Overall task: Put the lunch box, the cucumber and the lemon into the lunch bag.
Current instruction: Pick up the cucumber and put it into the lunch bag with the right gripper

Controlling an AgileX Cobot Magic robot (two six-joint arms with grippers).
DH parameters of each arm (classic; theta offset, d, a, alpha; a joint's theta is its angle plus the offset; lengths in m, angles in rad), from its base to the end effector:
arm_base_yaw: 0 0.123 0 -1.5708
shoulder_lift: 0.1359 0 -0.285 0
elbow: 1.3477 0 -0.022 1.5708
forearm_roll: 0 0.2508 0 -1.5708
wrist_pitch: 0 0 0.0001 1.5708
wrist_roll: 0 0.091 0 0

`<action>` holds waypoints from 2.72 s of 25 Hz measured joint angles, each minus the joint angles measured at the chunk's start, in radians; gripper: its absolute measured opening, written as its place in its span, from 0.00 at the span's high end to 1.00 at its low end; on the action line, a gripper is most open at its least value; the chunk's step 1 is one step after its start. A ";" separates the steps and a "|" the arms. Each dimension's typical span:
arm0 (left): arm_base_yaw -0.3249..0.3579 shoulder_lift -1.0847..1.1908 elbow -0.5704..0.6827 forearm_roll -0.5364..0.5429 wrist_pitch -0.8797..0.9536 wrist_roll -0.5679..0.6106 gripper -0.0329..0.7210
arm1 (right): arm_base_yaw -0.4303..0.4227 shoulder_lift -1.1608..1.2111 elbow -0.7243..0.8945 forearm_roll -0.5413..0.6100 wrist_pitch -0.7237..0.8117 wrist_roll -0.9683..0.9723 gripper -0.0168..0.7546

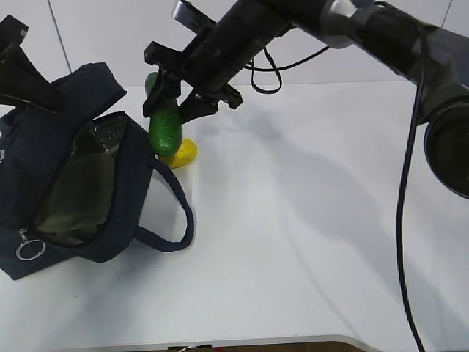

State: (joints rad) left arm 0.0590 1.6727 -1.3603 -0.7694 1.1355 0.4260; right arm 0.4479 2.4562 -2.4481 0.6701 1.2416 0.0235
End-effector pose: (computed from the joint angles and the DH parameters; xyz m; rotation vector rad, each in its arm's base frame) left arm 0.3434 -0.0373 0.2991 0.1372 2.6244 -0.9081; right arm 0.4508 0.2760 0.2486 -0.4546 2.6824 1.0637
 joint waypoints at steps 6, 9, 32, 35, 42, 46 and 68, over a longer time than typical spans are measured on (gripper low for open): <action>0.000 0.000 0.000 0.000 0.000 0.000 0.97 | 0.025 0.000 0.000 0.072 0.000 -0.015 0.49; 0.000 0.000 0.000 0.000 0.000 0.000 0.97 | 0.047 -0.006 0.012 0.076 0.000 -0.023 0.50; 0.000 0.000 0.000 -0.034 0.000 0.000 0.97 | 0.078 -0.258 0.492 0.319 -0.015 -0.334 0.50; 0.000 0.000 0.000 -0.042 0.004 0.000 0.97 | 0.085 -0.230 0.492 0.371 -0.026 -0.347 0.50; 0.001 0.000 0.000 -0.072 0.016 0.000 0.97 | 0.091 -0.178 0.492 0.416 -0.092 -0.368 0.50; 0.001 0.000 0.000 -0.072 0.021 0.000 0.97 | 0.091 -0.170 0.492 0.432 -0.185 -0.384 0.50; 0.001 0.000 0.000 -0.081 0.029 0.000 0.97 | 0.153 -0.097 0.494 0.640 -0.479 -0.491 0.50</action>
State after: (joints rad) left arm 0.0599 1.6727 -1.3603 -0.8506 1.1647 0.4260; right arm 0.6006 2.3587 -1.9538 1.3099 0.7624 -0.4676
